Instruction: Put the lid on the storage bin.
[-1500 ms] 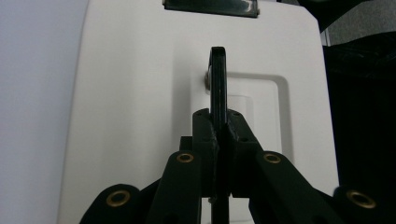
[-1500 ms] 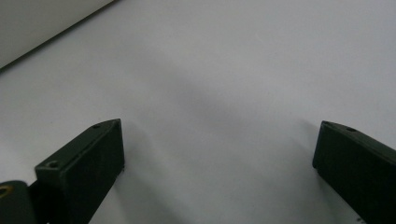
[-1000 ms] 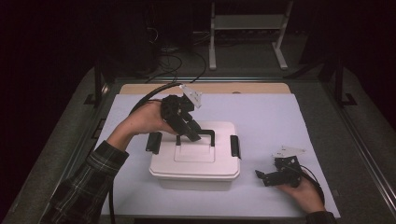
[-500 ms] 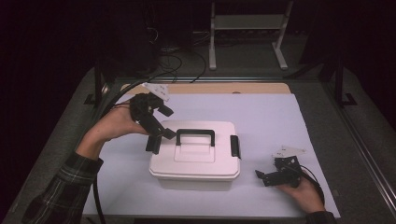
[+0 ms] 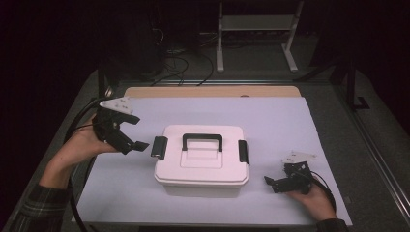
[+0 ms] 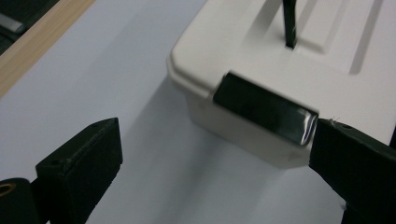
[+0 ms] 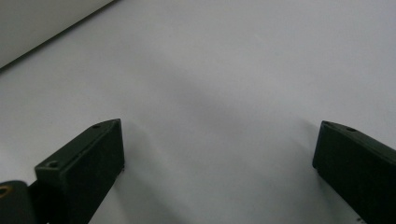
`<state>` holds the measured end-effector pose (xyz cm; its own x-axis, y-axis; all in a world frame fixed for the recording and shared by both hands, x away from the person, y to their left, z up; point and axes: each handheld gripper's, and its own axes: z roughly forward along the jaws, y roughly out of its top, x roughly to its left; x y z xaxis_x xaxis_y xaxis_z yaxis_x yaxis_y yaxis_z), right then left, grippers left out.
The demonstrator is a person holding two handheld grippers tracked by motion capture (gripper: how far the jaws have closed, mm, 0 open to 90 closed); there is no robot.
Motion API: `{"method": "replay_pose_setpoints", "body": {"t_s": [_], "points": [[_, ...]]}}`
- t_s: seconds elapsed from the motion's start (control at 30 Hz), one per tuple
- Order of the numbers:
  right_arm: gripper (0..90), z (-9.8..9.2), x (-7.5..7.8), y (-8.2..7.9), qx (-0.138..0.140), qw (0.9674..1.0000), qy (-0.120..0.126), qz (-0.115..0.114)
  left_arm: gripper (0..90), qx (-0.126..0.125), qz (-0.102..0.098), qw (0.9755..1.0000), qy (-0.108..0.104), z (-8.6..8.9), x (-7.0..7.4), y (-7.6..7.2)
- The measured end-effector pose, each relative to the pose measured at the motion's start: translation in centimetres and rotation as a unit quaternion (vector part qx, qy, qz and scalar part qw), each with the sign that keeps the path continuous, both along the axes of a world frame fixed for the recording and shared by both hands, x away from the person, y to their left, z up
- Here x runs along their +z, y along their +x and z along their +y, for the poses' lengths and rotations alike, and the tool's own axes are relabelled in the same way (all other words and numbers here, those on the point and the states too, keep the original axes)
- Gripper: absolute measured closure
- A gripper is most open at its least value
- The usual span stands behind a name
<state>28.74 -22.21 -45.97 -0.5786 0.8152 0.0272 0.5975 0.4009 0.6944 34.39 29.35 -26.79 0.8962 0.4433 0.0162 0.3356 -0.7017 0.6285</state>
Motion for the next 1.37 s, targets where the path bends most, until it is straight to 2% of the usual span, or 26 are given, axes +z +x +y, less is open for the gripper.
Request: {"method": "replay_pose_setpoints", "body": {"t_s": [0.1,0.23,0.37,0.4,0.53,0.67,0.73,0.9,1.0,1.2,1.37], "points": [[1.5,0.0,0.0,0.0,0.0,1.0,0.0,0.0,1.8,0.024,-0.012,0.9996,-0.002,1.7,-1.2,-1.0],[1.5,0.0,0.0,0.0,0.0,1.0,0.0,0.0,1.8,0.053,-0.023,0.9983,-0.001,3.2,-2.8,-2.1],[1.5,0.0,0.0,0.0,0.0,1.0,0.0,0.0,1.8,0.097,-0.032,0.9947,0.013,4.3,-5.2,-3.0],[1.5,0.0,0.0,0.0,0.0,1.0,0.0,0.0,1.8,0.108,-0.03,0.9936,0.011,4.5,-5.8,-3.2],[1.5,0.0,0.0,0.0,0.0,1.0,0.0,-0.001,1.8,0.131,-0.022,0.9912,0.003,5.3,-8.3,-3.7],[1.5,0.0,0.0,0.0,0.0,1.0,0.0,-0.001,1.8,0.15,-0.024,0.9884,0.003,5.6,-10.4,-4.1],[1.5,0.0,0.0,0.0,0.0,1.0,0.0,-0.001,1.8,0.159,-0.024,0.987,-0.005,5.7,-11.4,-4.2],[1.5,0.0,0.0,0.0,0.0,1.0,0.0,0.0,1.8,0.171,-0.016,0.9852,-0.002,5.7,-13.8,-4.5],[1.5,0.0,0.0,0.0,0.001,1.0,0.0,-0.001,1.8,0.171,-0.01,0.9852,-0.001,5.5,-15.0,-4.7],[1.5,0.0,0.0,0.0,0.0,1.0,0.0,-0.001,1.9,0.175,-0.005,0.9846,-0.003,5.4,-16.7,-4.9],[1.5,0.0,0.0,0.0,0.0,1.0,0.0,-0.001,1.6,0.176,0.004,0.9844,-0.004,5.4,-17.6,-5.0]]}}
